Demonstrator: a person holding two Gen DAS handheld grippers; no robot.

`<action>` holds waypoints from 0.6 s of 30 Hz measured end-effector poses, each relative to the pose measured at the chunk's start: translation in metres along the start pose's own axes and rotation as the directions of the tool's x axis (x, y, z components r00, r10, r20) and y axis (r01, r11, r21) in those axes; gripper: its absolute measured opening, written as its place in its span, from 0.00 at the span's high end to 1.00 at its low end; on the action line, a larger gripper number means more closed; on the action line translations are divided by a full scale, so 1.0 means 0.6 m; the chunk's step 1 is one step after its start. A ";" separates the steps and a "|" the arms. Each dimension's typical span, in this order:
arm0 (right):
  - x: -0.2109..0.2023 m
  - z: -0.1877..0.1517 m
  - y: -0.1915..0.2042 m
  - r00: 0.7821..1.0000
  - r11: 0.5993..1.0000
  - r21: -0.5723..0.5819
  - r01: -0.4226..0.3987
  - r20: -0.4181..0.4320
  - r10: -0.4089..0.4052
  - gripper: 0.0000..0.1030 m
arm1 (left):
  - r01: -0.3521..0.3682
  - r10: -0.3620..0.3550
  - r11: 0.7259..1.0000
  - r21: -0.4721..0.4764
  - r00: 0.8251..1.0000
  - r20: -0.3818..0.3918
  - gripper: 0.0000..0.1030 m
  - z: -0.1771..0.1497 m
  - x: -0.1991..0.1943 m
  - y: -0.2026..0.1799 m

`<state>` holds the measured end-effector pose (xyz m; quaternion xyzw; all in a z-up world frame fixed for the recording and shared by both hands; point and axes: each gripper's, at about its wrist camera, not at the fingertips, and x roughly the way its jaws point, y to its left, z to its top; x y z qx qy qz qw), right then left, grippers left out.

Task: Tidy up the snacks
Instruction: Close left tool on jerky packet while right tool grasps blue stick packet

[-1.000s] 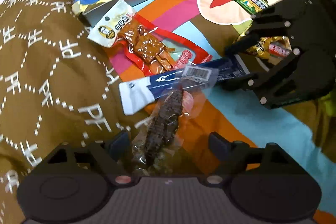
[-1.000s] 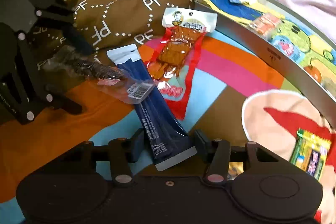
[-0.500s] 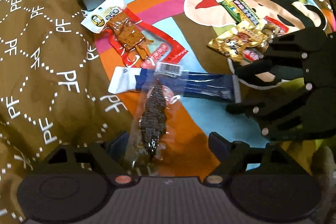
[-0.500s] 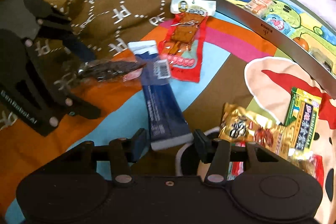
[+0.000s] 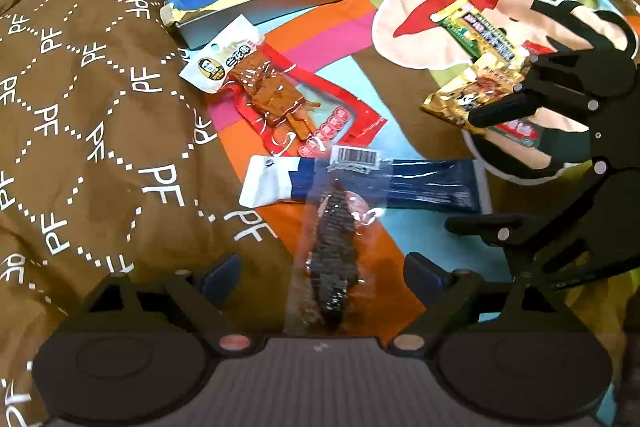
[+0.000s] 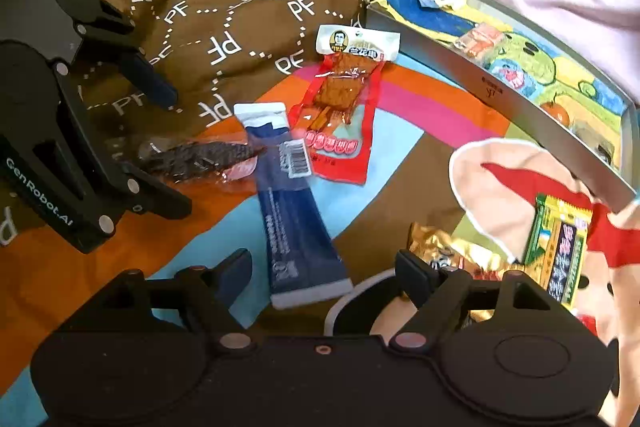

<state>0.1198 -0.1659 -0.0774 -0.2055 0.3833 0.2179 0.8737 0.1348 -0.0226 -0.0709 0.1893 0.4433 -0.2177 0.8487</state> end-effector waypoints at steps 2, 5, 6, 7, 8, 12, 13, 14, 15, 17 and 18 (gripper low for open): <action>0.011 0.003 0.000 1.000 1.000 -0.003 0.001 0.005 -0.001 0.23 | 0.001 -0.001 1.000 0.013 1.000 -0.013 0.11 0.000 0.008 -0.001; 0.026 0.007 -0.001 1.000 1.000 0.006 -0.008 0.002 0.008 0.32 | 0.011 -0.009 0.999 0.038 0.999 -0.042 0.17 -0.001 0.019 -0.005; 0.030 0.007 -0.002 1.000 1.000 0.016 -0.015 0.003 0.015 0.35 | 0.008 -0.007 0.999 0.045 0.999 -0.042 0.18 -0.002 0.020 -0.005; 0.032 0.008 -0.003 1.000 0.999 0.028 -0.029 0.001 0.029 0.42 | 0.009 -0.007 0.999 0.047 0.999 -0.042 0.19 -0.002 0.020 -0.005; 0.033 0.009 -0.002 0.999 0.999 0.033 -0.041 0.000 0.041 0.47 | 0.012 -0.010 0.999 0.044 0.999 -0.043 0.20 -0.002 0.021 -0.002; 0.032 0.011 0.005 0.999 0.998 0.018 -0.054 0.003 0.054 0.54 | 0.012 -0.012 1.000 0.016 0.999 -0.041 0.32 0.000 0.019 0.006; 0.031 0.011 0.007 0.999 0.999 0.015 -0.050 0.003 0.050 0.55 | 0.014 -0.013 1.000 0.011 0.999 -0.040 0.38 -0.001 0.018 0.008; 0.031 0.011 0.008 0.999 0.999 0.013 -0.048 0.003 0.047 0.55 | 0.013 -0.013 1.000 0.005 0.999 -0.040 0.41 -0.001 0.017 0.010; 0.030 0.011 0.008 0.999 0.999 0.012 -0.045 0.002 0.045 0.56 | 0.011 -0.011 1.000 -0.004 0.999 -0.039 0.46 -0.001 0.016 0.013; 0.028 0.012 0.008 0.999 0.999 0.013 -0.040 0.000 0.040 0.56 | 0.016 -0.017 1.000 -0.025 0.999 -0.037 0.50 -0.001 0.014 0.019; 0.028 0.012 0.009 0.999 0.999 0.012 -0.036 -0.001 0.036 0.56 | 0.022 -0.023 0.999 -0.039 0.999 -0.036 0.50 0.000 0.014 0.021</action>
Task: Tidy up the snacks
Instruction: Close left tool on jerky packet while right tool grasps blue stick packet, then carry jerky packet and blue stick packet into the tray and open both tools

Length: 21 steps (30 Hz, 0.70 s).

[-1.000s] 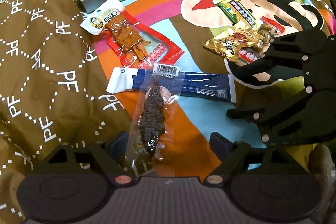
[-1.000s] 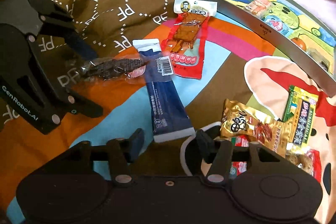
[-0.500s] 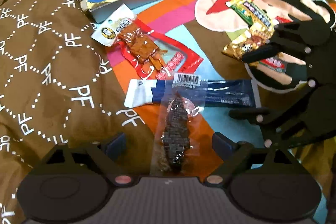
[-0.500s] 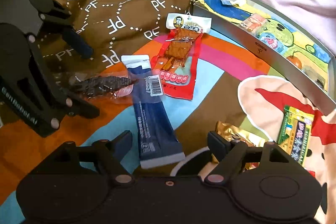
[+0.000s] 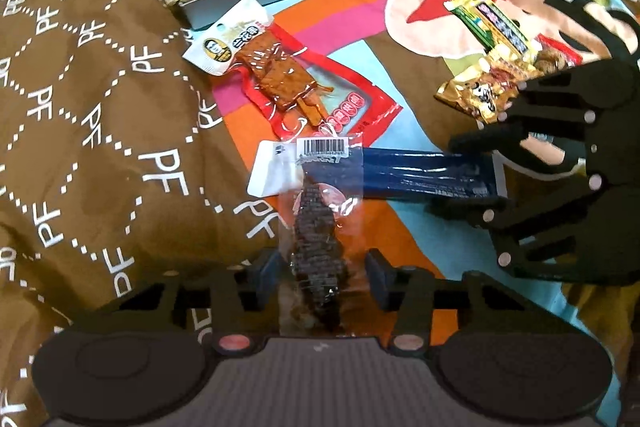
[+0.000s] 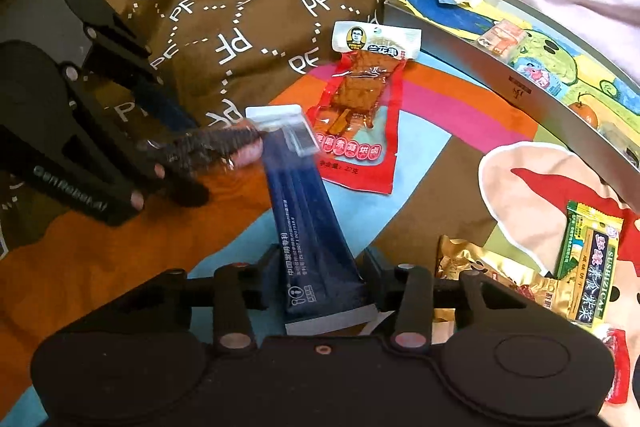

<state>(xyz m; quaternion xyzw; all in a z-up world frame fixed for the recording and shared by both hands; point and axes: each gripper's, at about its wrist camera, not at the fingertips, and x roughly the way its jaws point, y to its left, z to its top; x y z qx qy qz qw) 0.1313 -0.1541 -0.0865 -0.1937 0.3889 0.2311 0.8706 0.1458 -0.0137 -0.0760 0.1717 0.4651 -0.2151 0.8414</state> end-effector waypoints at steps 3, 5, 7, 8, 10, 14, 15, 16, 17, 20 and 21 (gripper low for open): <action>-0.003 -0.001 0.005 1.000 1.000 -0.015 0.019 0.003 -0.018 0.57 | 0.010 -0.009 0.999 -0.036 1.000 0.011 0.51 0.000 -0.004 0.005; -0.005 -0.004 0.011 0.999 0.999 -0.034 0.037 0.007 -0.037 0.58 | 0.016 -0.014 0.998 -0.058 1.000 0.025 0.51 0.001 -0.007 0.007; -0.007 -0.006 0.017 0.998 0.997 -0.062 0.055 0.012 -0.054 0.59 | 0.026 -0.023 0.996 -0.079 0.999 0.041 0.51 0.002 -0.012 0.009; -0.007 -0.007 0.023 0.997 0.994 -0.085 0.071 0.015 -0.070 0.59 | 0.030 -0.026 0.996 -0.090 0.998 0.049 0.51 0.003 -0.015 0.008; -0.007 -0.009 0.035 0.994 0.986 -0.129 0.105 0.025 -0.102 0.61 | 0.016 -0.009 0.995 -0.102 0.998 0.067 0.51 0.004 -0.020 0.005; -0.009 -0.019 0.069 0.975 0.937 -0.271 0.220 0.077 -0.207 0.64 | -0.020 0.037 0.989 -0.144 0.992 0.120 0.51 0.005 -0.030 0.001; -0.009 -0.022 0.074 0.968 0.920 -0.303 0.250 0.093 -0.232 0.65 | -0.022 0.043 0.987 -0.158 0.990 0.132 0.51 0.006 -0.031 0.002; -0.009 -0.025 0.077 0.962 0.905 -0.325 0.274 0.106 -0.253 0.66 | -0.026 0.051 0.985 -0.169 0.988 0.146 0.51 0.007 -0.034 0.002; -0.009 -0.026 0.078 0.956 0.896 -0.335 0.292 0.116 -0.269 0.66 | -0.032 0.061 0.984 -0.176 0.985 0.161 0.51 0.007 -0.037 0.003; -0.007 -0.027 0.075 0.934 0.866 -0.351 0.356 0.143 -0.326 0.67 | -0.046 0.086 0.979 -0.200 0.976 0.198 0.51 0.009 -0.043 0.005; -0.007 -0.027 0.073 0.927 0.857 -0.354 0.374 0.151 -0.343 0.67 | -0.050 0.094 0.976 -0.210 0.974 0.207 0.51 0.009 -0.044 0.006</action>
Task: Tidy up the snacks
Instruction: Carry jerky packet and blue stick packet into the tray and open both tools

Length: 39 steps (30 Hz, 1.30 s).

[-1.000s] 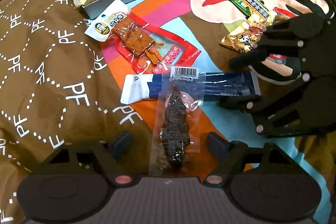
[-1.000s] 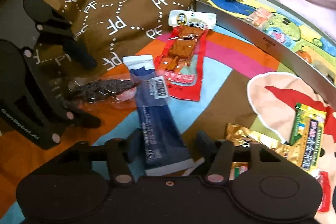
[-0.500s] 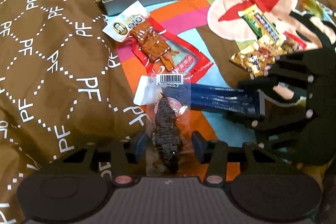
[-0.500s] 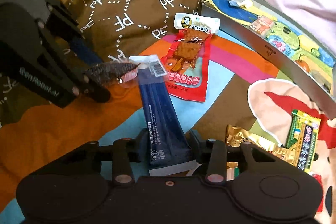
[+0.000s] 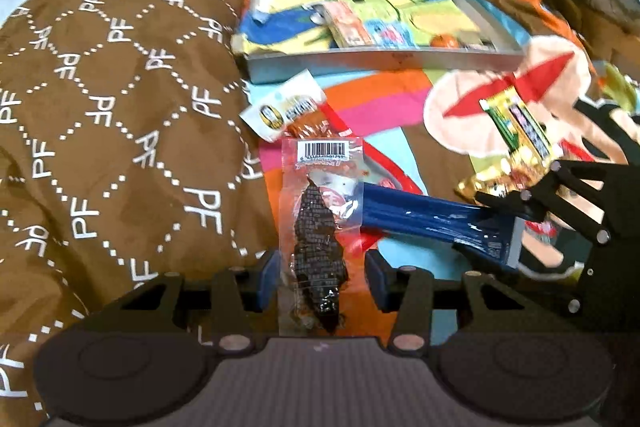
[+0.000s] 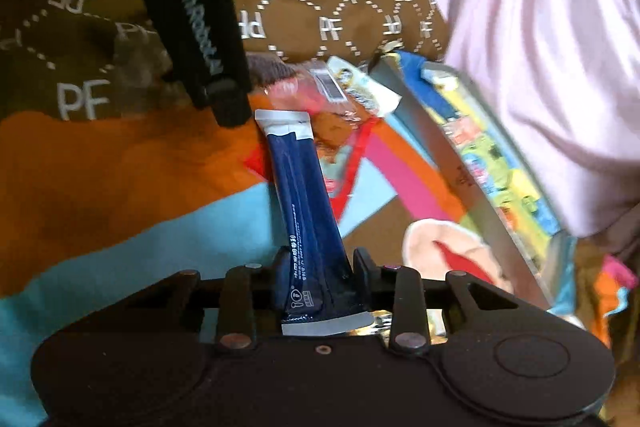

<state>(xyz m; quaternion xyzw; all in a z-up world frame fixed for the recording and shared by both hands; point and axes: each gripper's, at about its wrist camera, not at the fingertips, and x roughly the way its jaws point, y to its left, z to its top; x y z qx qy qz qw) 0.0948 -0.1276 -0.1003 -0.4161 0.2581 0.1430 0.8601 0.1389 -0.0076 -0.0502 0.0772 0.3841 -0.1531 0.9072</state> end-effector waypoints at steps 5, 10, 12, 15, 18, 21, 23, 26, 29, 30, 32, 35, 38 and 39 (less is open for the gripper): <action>-0.002 -0.005 0.002 0.997 0.995 -0.065 0.080 0.021 -0.079 0.67 | -0.023 0.025 0.999 -0.039 0.998 0.051 0.51 0.003 -0.009 0.005; -0.008 -0.008 -0.002 0.986 0.980 -0.114 0.163 0.067 -0.156 0.67 | -0.031 0.034 0.998 -0.046 0.997 0.068 0.51 0.003 -0.011 0.004; -0.008 -0.009 -0.001 0.978 0.969 -0.143 0.201 0.084 -0.190 0.67 | -0.043 0.045 0.999 -0.031 0.997 0.067 0.51 0.000 -0.007 0.000; -0.011 -0.009 -0.002 0.965 0.953 -0.166 0.252 0.110 -0.236 0.67 | -0.047 0.049 0.998 -0.030 0.996 0.075 0.51 -0.003 -0.008 -0.005; -0.013 -0.008 -0.014 0.952 0.945 -0.142 0.294 0.128 -0.277 0.67 | -0.049 0.053 0.998 -0.042 0.993 0.102 0.51 -0.001 -0.014 -0.006; -0.009 -0.005 -0.037 0.937 0.938 -0.093 0.333 0.139 -0.319 0.67 | -0.051 0.059 0.996 -0.070 0.991 0.122 0.51 0.008 -0.018 -0.006; -0.001 -0.001 -0.056 0.926 0.931 -0.055 0.360 0.145 -0.349 0.67 | -0.051 0.063 0.993 -0.107 0.992 0.112 0.51 0.025 -0.012 -0.004; 0.010 0.001 -0.082 0.908 0.918 0.001 0.398 0.143 -0.394 0.67 | -0.068 0.082 0.991 -0.117 0.990 0.114 0.51 0.058 -0.001 -0.005; 0.024 -0.002 -0.111 0.894 0.903 0.052 0.426 0.130 -0.429 0.67 | -0.090 0.107 0.987 -0.131 0.986 0.131 0.51 0.101 0.015 -0.008; 0.029 -0.004 -0.120 0.891 0.899 0.065 0.433 0.124 -0.438 0.67 | -0.089 0.110 0.985 -0.147 0.985 0.135 0.51 0.116 0.020 -0.009; 0.038 -0.006 -0.141 0.884 0.890 0.098 0.446 0.110 -0.455 0.67 | -0.076 0.104 0.980 -0.186 0.984 0.147 0.51 0.152 0.033 -0.011; 0.053 -0.008 -0.179 0.874 0.872 0.159 0.463 0.083 -0.479 0.67 | -0.060 0.095 0.979 -0.197 0.980 0.173 0.51 0.209 0.053 -0.028; 0.074 -0.008 -0.220 0.868 0.855 0.217 0.472 0.058 -0.494 0.67 | -0.050 0.089 0.978 -0.202 0.978 0.188 0.51 0.263 0.079 -0.052; 0.082 -0.012 -0.234 0.866 0.849 0.233 0.475 0.049 -0.498 0.67 | -0.042 0.081 0.978 -0.203 0.979 0.189 0.51 0.279 0.088 -0.061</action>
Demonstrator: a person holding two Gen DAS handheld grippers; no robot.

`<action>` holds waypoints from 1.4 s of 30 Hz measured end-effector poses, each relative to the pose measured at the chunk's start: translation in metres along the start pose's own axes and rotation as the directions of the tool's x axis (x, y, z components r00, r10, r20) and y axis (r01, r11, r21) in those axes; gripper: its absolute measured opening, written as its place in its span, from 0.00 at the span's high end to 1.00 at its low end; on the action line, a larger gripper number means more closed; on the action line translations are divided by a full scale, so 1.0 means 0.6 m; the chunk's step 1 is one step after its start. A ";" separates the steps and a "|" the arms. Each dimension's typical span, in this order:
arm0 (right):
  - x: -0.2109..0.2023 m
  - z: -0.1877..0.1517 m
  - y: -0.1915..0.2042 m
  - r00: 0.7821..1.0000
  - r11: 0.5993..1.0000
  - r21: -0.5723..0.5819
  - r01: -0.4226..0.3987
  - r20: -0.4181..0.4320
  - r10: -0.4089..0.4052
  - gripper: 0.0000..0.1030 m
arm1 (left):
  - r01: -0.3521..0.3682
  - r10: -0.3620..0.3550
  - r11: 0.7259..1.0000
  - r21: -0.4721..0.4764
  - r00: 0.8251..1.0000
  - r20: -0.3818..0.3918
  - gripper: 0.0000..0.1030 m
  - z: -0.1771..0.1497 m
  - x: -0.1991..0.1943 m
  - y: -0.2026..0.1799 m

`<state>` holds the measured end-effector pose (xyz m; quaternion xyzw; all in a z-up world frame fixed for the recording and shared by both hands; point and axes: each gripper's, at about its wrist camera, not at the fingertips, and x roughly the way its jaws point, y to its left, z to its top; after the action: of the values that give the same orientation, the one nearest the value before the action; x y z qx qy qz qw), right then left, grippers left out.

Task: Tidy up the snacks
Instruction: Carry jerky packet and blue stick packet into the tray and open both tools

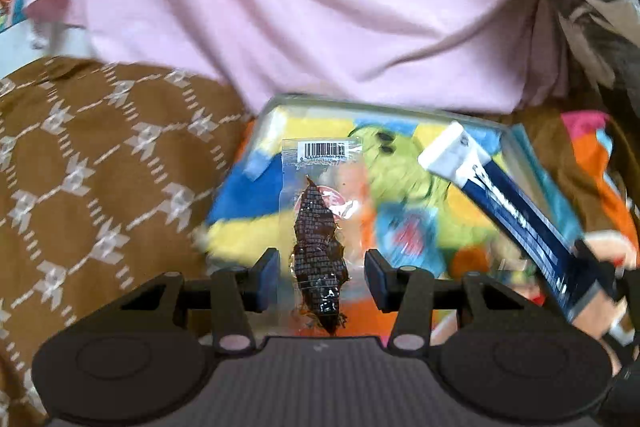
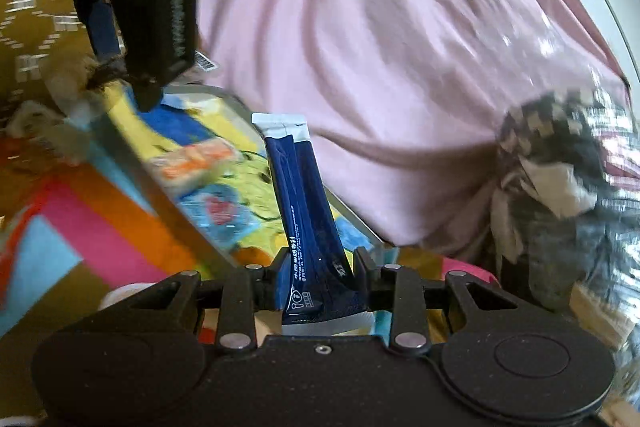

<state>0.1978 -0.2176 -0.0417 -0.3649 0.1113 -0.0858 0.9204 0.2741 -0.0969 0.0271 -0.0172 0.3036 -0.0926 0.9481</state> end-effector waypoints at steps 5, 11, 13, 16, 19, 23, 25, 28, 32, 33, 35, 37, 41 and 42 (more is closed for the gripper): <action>0.066 -0.023 -0.040 0.997 0.997 0.042 0.061 -0.041 -0.060 0.67 | 0.019 -0.019 1.000 0.015 1.000 -0.006 0.51 0.055 0.074 -0.074; 0.118 -0.048 -0.063 0.991 0.992 0.109 0.063 -0.123 -0.050 0.67 | 0.018 -0.015 0.996 0.085 0.999 -0.038 0.51 0.079 0.157 -0.147; 0.126 -0.053 -0.066 0.989 0.990 0.130 0.061 -0.145 -0.042 0.67 | 0.016 -0.011 0.995 0.098 0.998 -0.054 0.51 0.079 0.180 -0.162; 0.134 -0.058 -0.071 0.984 0.986 0.157 0.060 -0.175 -0.032 0.66 | 0.012 -0.003 0.993 0.116 0.997 -0.078 0.51 0.077 0.203 -0.175; 0.139 -0.062 -0.071 0.981 0.984 0.171 0.058 -0.195 -0.024 0.66 | 0.007 0.005 0.991 0.131 0.996 -0.089 0.50 0.074 0.209 -0.181; 0.142 -0.063 -0.069 0.979 0.984 0.175 0.042 -0.205 -0.005 0.65 | -0.010 0.028 0.989 0.150 0.993 -0.118 0.50 0.071 0.215 -0.180; 0.142 -0.061 -0.069 0.979 0.984 0.176 0.038 -0.202 -0.001 0.68 | -0.013 0.034 0.988 0.156 0.990 -0.136 0.50 0.072 0.220 -0.176; 0.142 -0.060 -0.069 0.980 0.985 0.168 0.043 -0.199 -0.008 0.66 | -0.008 0.032 0.987 0.160 0.988 -0.153 0.50 0.072 0.222 -0.175; 0.145 -0.061 -0.069 0.980 0.984 0.175 0.036 -0.199 -0.001 0.57 | 0.007 0.018 0.986 0.164 0.988 -0.150 0.35 0.074 0.217 -0.179; 0.145 -0.061 -0.068 0.980 0.984 0.174 0.037 -0.197 -0.002 0.55 | 0.004 0.021 0.986 0.165 0.989 -0.148 0.33 0.074 0.214 -0.181; 0.145 -0.061 -0.067 0.981 0.984 0.176 0.036 -0.193 -0.001 0.48 | -0.007 0.029 0.987 0.159 0.990 -0.137 0.25 0.073 0.209 -0.182; 0.145 -0.060 -0.069 0.982 0.982 0.187 0.036 -0.188 0.000 0.40 | -0.009 0.027 0.989 0.146 0.992 -0.125 0.19 0.073 0.202 -0.179; 0.139 -0.058 -0.080 0.986 0.970 0.241 0.033 -0.166 0.007 0.25 | -0.013 0.022 0.993 0.113 0.997 -0.079 0.10 0.071 0.179 -0.167; 0.136 -0.057 -0.085 0.987 0.963 0.266 0.031 -0.157 0.012 0.23 | -0.016 0.023 0.994 0.107 0.998 -0.066 0.08 0.071 0.172 -0.164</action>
<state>0.2633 -0.2963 -0.0424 -0.2297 0.1692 -0.1332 0.9491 0.3651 -0.2137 0.0113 0.0395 0.3299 -0.1000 0.9379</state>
